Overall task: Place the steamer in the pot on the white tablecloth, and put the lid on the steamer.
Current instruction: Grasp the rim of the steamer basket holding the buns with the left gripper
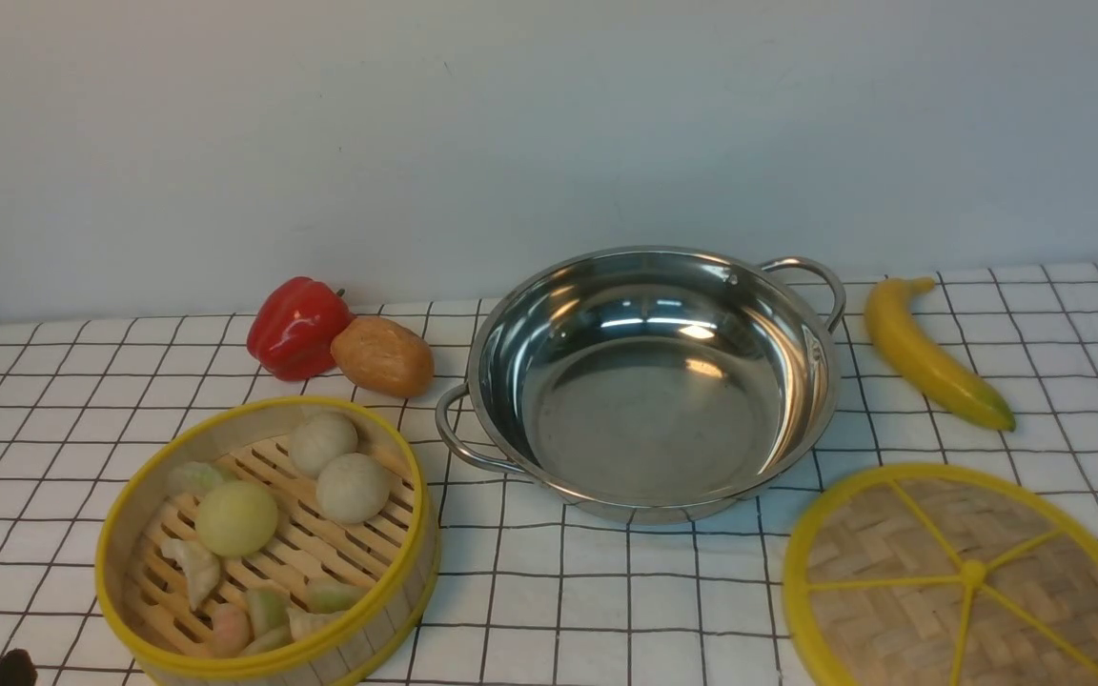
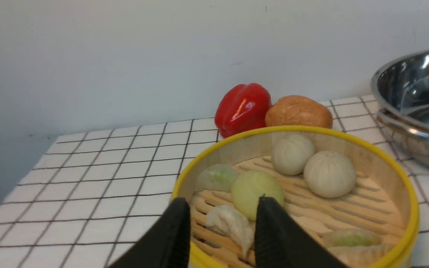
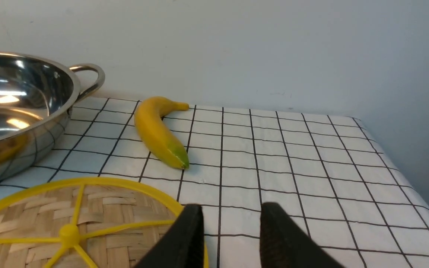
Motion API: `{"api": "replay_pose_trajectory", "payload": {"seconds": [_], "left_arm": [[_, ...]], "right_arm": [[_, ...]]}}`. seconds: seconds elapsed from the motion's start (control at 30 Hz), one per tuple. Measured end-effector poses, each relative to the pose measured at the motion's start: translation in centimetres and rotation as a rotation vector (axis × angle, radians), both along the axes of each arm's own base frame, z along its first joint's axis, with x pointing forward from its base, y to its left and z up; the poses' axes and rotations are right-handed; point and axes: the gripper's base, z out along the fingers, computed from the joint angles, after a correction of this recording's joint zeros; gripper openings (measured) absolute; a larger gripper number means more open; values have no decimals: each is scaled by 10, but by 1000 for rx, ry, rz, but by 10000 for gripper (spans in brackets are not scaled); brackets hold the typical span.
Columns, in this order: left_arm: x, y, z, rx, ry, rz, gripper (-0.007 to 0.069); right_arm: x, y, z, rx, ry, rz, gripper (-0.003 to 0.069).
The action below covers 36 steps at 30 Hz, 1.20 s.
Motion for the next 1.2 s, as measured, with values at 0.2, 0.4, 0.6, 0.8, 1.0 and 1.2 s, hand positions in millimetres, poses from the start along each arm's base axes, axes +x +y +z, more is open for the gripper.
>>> {"api": "replay_pose_trajectory", "payload": {"seconds": [0.2,0.4,0.6,0.8,1.0,1.2], "left_arm": [[0,-5,3,-454,-25,-3,243],[0,-9,5,-740,-15,-10,243],[0,-9,5,-757,-17,-10,243],[1,-6,11,-772,-90,-5,243],[1,-2,20,-776,-205,4,243],[-5,-1,61,-579,-323,-29,243]], "right_arm": [[0,5,1,361,-34,1,240],[1,10,3,658,-63,13,240],[1,9,9,862,-140,8,240],[1,8,14,1079,-200,-3,240],[1,7,15,1113,-212,-6,240],[1,7,15,1113,-215,-7,240]]}}
